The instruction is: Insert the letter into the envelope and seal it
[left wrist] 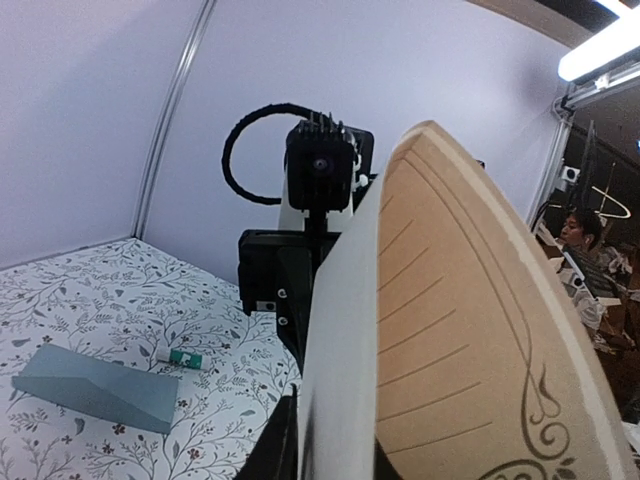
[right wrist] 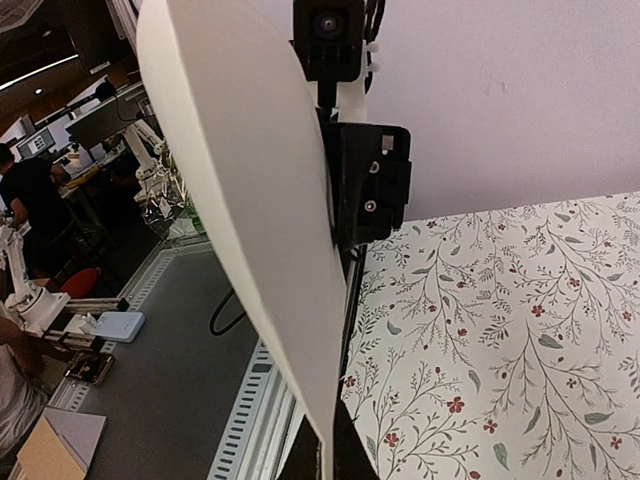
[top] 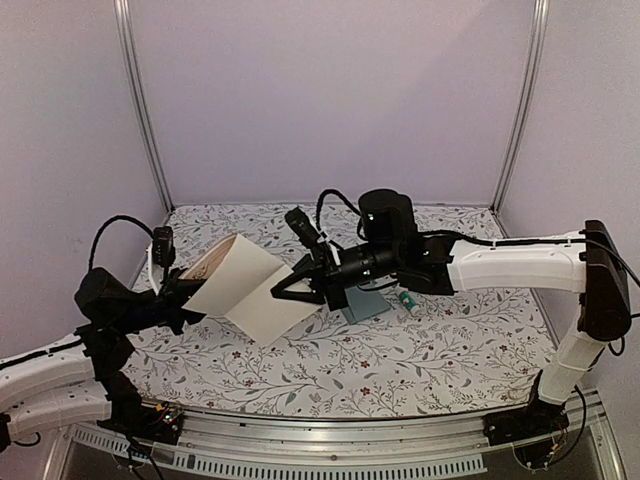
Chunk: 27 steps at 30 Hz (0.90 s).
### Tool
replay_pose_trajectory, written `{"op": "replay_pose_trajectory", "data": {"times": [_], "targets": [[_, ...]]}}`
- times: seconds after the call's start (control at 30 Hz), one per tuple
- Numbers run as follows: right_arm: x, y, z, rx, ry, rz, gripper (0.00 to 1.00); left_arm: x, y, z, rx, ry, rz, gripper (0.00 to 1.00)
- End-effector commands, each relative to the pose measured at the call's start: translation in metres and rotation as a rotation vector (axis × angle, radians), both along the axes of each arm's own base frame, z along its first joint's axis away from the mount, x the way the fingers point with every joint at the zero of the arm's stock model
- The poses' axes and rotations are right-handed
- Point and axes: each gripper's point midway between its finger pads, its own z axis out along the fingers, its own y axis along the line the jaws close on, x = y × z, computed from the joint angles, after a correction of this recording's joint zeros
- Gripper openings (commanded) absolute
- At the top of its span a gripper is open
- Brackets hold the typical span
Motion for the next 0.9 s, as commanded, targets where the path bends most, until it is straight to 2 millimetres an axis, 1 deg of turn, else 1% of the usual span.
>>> {"op": "replay_pose_trajectory", "data": {"times": [0.0,0.1,0.17,0.2,0.3,0.4,0.57,0.7,0.8,0.87], "targets": [[-0.003,-0.002,-0.007,-0.011,0.014,-0.003,0.02,-0.004,0.003,0.007,-0.015,-0.034,0.014,0.16],[-0.004,-0.004,-0.008,-0.023,0.018,-0.005,0.01,-0.006,0.005,0.009,-0.02,-0.041,0.017,0.22],[-0.004,-0.005,-0.009,-0.03,0.017,-0.009,0.01,-0.007,0.006,0.011,-0.024,-0.044,0.017,0.27],[-0.004,-0.006,-0.009,-0.034,0.018,-0.013,0.0,-0.008,0.007,0.012,-0.026,-0.045,0.017,0.31],[-0.001,-0.007,-0.013,-0.057,0.018,-0.037,0.0,-0.011,0.008,0.015,-0.034,-0.049,0.012,0.39],[0.003,-0.01,-0.016,-0.078,0.006,-0.069,0.02,-0.015,0.01,0.019,-0.046,-0.044,0.001,0.43],[0.003,-0.015,-0.024,-0.117,-0.041,-0.089,0.02,-0.025,0.014,0.028,-0.073,-0.046,-0.032,0.45],[-0.003,-0.02,-0.024,-0.12,-0.11,-0.074,0.03,-0.021,0.015,0.029,-0.07,-0.027,-0.01,0.45],[-0.008,-0.024,-0.028,-0.125,-0.197,-0.076,0.03,-0.016,0.015,0.027,-0.061,-0.016,0.013,0.41],[-0.011,-0.029,-0.031,-0.119,-0.289,-0.075,0.03,-0.014,0.015,0.027,-0.058,-0.006,0.025,0.37]]}}
